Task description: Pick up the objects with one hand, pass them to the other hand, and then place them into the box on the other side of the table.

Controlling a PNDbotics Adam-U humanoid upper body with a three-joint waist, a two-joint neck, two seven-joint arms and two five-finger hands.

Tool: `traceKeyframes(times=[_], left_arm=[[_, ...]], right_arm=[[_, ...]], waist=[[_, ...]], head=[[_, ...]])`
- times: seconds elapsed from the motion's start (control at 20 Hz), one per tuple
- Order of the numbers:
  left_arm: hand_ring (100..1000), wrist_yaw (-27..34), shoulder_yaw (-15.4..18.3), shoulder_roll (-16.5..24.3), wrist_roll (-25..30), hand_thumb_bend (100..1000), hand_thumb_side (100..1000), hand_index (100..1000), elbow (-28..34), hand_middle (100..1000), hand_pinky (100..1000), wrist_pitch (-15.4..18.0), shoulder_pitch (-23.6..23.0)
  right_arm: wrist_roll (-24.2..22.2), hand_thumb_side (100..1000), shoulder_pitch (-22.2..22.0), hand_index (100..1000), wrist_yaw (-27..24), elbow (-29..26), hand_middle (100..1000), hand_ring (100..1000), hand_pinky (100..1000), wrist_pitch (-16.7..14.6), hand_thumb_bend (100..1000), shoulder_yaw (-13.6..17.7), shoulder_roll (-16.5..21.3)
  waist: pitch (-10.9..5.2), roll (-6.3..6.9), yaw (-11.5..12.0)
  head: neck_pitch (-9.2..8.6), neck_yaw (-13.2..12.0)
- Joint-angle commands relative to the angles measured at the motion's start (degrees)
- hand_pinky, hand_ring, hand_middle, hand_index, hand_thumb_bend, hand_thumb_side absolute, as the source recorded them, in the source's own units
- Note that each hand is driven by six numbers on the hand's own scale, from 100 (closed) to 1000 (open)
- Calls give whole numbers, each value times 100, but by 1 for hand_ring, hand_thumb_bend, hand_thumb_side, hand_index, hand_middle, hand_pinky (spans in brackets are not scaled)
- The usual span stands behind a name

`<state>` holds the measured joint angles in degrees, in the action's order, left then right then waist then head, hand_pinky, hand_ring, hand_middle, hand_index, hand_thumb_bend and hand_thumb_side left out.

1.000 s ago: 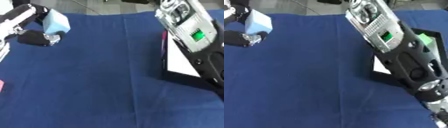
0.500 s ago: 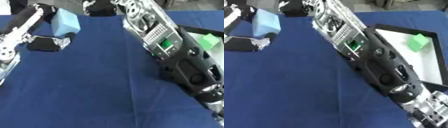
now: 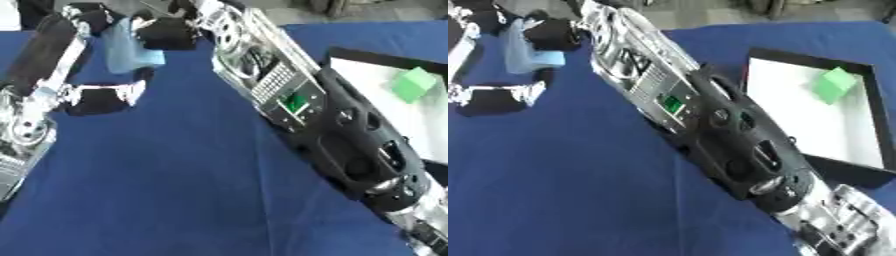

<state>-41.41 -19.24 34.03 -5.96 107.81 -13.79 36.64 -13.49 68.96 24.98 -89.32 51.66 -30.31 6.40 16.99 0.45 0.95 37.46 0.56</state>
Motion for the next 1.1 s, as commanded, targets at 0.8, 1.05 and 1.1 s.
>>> traceKeyframes(times=[0.8, 1.05, 1.1], left_arm=[[590, -2201, -216, -164, -682, 100, 100, 550, 69, 534, 636, 92, -75], [589, -1997, -156, -177, -868, 100, 100, 547, 60, 532, 642, 23, -120], [589, -1894, -133, -167, -969, 100, 100, 546, 71, 531, 642, 18, -130]], right_arm=[[768, 643, -31, 900, -1590, -788, 815, 849, 677, 31, 100, 73, 534], [852, 673, -39, 905, -2056, -662, 818, 849, 677, 31, 100, -35, 568], [870, 675, -35, 906, -2117, -640, 817, 849, 677, 31, 100, -47, 583]], waist=[[-125, 40, -69], [-118, 28, -61], [-118, 25, -59]], head=[[-152, -171], [-85, -140], [-67, -124]])
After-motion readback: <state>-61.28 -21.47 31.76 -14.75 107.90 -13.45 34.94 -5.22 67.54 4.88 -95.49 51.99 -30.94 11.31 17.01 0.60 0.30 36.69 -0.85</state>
